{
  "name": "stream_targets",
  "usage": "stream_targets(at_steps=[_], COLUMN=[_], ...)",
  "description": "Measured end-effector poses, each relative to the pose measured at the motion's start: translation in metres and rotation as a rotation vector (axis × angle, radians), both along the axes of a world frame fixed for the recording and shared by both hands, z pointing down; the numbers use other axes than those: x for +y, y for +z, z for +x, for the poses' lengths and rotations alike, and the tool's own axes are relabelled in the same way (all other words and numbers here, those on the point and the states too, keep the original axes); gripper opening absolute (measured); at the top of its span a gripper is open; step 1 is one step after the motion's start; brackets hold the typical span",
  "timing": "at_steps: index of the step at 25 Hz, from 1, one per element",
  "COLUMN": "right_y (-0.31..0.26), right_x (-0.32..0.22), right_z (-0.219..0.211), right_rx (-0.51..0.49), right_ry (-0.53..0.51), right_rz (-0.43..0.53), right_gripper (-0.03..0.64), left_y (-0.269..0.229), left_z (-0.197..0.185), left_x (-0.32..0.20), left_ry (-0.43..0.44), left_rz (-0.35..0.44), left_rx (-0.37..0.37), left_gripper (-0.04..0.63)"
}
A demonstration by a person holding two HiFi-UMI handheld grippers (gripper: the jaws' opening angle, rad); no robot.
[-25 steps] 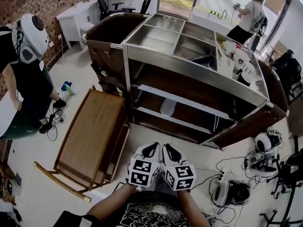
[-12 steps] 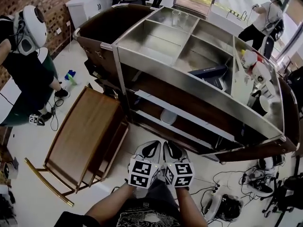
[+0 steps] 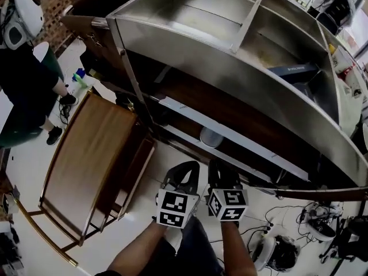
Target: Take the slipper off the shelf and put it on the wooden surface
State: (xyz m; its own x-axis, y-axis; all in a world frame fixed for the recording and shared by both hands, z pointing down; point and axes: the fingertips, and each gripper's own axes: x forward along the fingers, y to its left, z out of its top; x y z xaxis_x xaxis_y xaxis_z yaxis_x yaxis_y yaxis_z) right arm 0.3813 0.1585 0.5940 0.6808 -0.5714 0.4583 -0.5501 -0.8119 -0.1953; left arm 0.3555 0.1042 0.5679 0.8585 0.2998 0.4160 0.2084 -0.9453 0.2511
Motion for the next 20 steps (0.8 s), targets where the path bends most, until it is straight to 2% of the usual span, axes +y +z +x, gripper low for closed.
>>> stream_targets(at_steps=[8, 11, 15, 20], right_y=[0.071, 0.099, 0.134, 0.168], right_x=[0.005, 0.004, 0.010, 0.013], right_z=[0.037, 0.057, 0.087, 0.122], right_rx=[0.005, 0.001, 0.006, -0.005], right_ry=[0.046, 0.056, 0.122, 0.154], right_rz=[-0.013, -0.025, -0.053, -0.075], right_gripper=[0.052, 0.080, 0.084, 0.095], left_y=[0.042, 0.061, 0.086, 0.121], left_z=[0.021, 0.025, 0.028, 0.028], left_x=[-0.006, -0.005, -0.002, -0.018], left_ry=[0.002, 0.003, 0.018, -0.025], left_rz=[-0.019, -0.041, -0.047, -0.030], left_rx=[0.074, 0.081, 0.100, 0.100], left_gripper=[0.006, 0.006, 0.006, 0.006])
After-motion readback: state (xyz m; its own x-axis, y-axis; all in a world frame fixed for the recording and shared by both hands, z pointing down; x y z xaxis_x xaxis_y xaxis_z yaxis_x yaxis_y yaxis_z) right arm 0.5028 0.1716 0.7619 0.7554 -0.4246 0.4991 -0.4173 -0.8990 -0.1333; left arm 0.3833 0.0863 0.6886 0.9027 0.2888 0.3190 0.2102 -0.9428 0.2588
